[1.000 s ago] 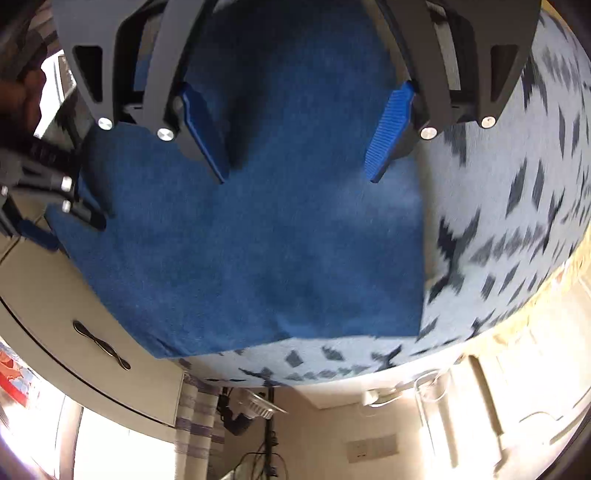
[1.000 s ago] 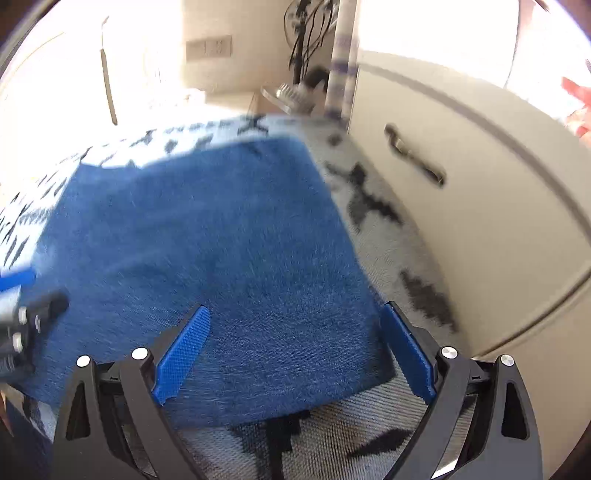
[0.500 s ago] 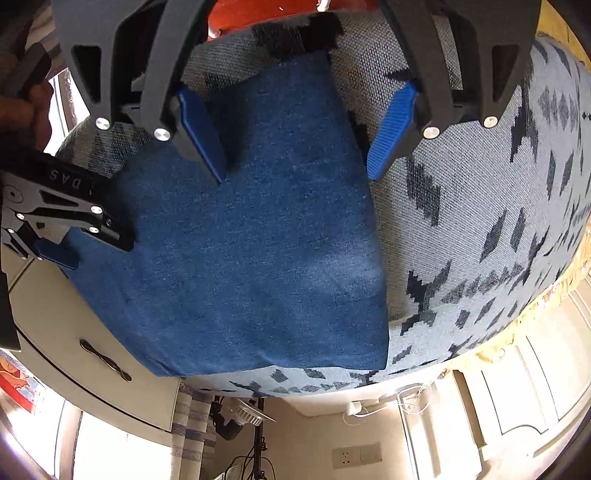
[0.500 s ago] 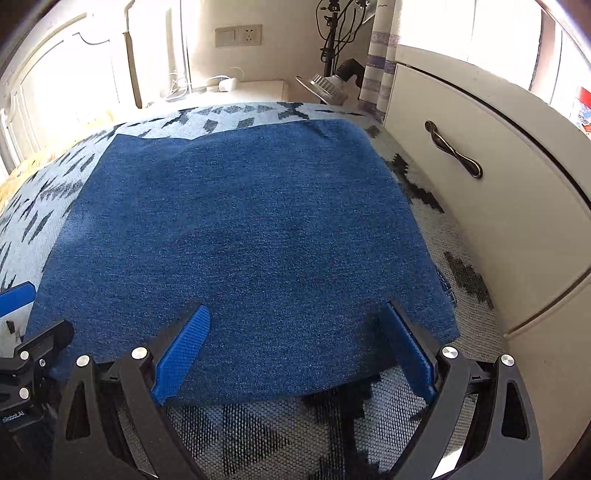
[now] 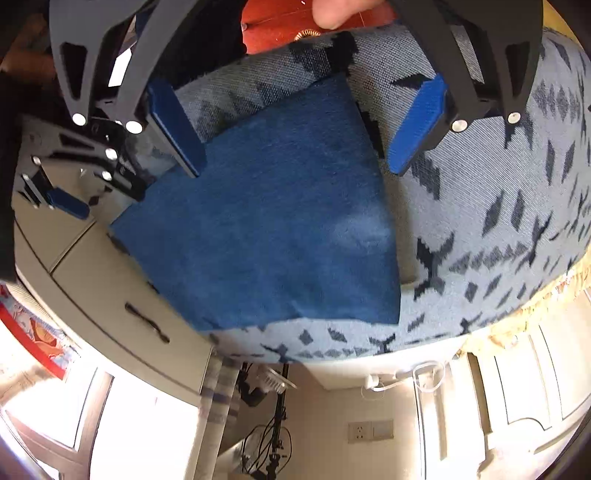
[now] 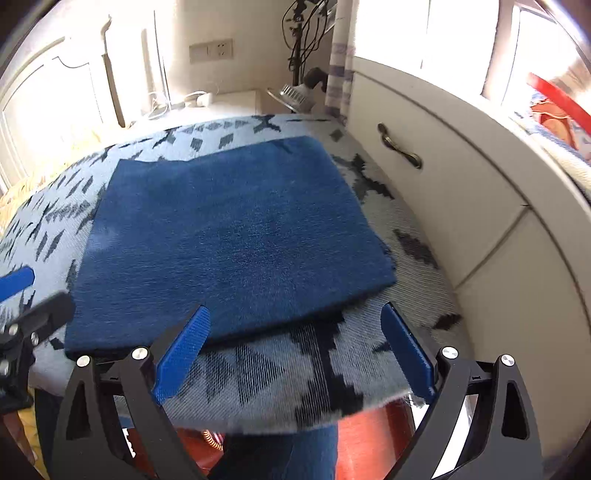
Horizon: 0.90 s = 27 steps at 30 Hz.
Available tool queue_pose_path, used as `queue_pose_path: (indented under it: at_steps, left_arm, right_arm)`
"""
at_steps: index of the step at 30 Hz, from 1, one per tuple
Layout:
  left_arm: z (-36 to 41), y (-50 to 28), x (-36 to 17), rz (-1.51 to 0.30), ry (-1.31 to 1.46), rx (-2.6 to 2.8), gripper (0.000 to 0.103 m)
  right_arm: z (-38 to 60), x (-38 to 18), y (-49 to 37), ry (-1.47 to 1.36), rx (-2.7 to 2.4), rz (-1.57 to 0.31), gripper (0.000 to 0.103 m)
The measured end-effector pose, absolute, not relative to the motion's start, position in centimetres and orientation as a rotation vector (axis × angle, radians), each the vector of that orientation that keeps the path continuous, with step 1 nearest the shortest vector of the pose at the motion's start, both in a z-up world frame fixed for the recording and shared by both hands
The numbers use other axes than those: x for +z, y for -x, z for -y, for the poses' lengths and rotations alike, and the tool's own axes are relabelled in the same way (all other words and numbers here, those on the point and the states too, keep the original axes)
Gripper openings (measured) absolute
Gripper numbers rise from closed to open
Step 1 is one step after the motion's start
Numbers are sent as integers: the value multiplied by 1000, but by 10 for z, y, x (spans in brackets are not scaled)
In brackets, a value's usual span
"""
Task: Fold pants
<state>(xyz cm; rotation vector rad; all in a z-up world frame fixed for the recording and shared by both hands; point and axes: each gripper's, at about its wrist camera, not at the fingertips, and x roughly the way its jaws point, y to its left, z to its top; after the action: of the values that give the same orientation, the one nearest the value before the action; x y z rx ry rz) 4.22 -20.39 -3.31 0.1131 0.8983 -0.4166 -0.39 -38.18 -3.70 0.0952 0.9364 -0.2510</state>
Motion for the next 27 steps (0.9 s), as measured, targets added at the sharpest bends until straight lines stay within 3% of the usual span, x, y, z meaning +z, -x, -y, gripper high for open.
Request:
queue_pose_path:
  at_steps: [9,27]
  left_arm:
    - [203,-35,-1,-867,-2,-483,101]
    - [213,-31,-7,-883,-90,-440,101]
  right_arm:
    - [379,-3,28,-93,-271,-869,90]
    - [379,-5,28,-96,-279,-885,90]
